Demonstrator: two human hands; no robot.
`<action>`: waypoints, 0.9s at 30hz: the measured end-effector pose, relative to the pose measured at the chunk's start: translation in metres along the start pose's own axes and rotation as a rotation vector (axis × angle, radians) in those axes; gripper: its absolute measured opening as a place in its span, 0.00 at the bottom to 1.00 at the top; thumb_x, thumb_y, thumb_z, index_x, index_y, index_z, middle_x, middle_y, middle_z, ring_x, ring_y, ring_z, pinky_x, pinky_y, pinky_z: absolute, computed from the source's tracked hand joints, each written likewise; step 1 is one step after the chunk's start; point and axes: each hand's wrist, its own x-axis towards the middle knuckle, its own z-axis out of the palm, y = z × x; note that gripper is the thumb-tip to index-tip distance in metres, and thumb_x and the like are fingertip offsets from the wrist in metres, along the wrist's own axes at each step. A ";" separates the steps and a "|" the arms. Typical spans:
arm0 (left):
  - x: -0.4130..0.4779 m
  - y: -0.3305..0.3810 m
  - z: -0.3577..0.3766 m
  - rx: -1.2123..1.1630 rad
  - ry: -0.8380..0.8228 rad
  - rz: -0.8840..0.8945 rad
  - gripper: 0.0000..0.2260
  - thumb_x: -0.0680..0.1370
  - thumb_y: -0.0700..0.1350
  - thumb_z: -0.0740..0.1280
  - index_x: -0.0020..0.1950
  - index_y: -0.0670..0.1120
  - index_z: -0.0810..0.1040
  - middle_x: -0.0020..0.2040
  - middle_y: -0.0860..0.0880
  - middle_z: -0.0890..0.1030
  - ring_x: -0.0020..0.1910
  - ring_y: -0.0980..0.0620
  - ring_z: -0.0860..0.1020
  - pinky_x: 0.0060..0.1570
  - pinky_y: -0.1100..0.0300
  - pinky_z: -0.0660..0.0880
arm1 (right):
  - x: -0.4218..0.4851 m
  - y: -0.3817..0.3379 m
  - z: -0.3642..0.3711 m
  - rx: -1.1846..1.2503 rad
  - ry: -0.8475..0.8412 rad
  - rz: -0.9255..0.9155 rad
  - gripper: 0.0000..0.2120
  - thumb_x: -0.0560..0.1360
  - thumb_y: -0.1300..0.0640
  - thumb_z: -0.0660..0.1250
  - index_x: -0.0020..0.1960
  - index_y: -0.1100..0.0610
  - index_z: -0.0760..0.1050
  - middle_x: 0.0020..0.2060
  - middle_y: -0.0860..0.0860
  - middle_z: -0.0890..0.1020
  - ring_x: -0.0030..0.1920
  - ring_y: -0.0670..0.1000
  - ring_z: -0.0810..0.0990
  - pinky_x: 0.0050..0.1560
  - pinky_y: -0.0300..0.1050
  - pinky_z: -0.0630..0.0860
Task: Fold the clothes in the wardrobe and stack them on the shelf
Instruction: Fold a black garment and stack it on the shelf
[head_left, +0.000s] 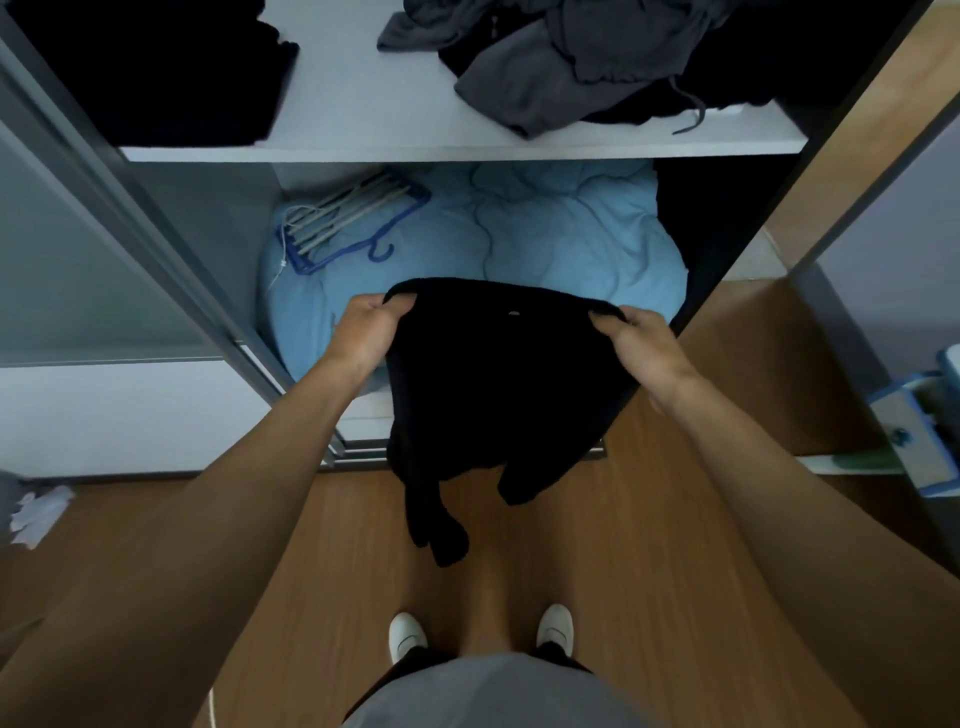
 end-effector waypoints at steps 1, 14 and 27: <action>-0.001 0.002 0.002 -0.056 0.004 -0.034 0.10 0.78 0.48 0.69 0.39 0.45 0.82 0.36 0.48 0.83 0.35 0.51 0.81 0.37 0.62 0.76 | -0.005 0.002 0.002 0.056 -0.062 0.004 0.16 0.79 0.49 0.69 0.51 0.62 0.83 0.45 0.56 0.87 0.43 0.53 0.86 0.45 0.41 0.81; -0.025 0.006 0.036 -0.130 -0.258 -0.158 0.15 0.81 0.53 0.65 0.55 0.42 0.84 0.49 0.45 0.87 0.46 0.50 0.85 0.45 0.62 0.80 | -0.037 -0.003 0.056 0.282 -0.086 0.136 0.09 0.80 0.54 0.67 0.54 0.59 0.79 0.45 0.55 0.85 0.42 0.52 0.84 0.36 0.42 0.81; -0.047 0.016 0.051 0.094 -0.321 0.149 0.21 0.83 0.52 0.62 0.47 0.35 0.81 0.45 0.38 0.84 0.42 0.46 0.81 0.48 0.53 0.73 | -0.050 -0.029 0.074 0.224 -0.086 0.024 0.11 0.78 0.50 0.70 0.41 0.56 0.81 0.29 0.49 0.80 0.26 0.43 0.77 0.25 0.34 0.71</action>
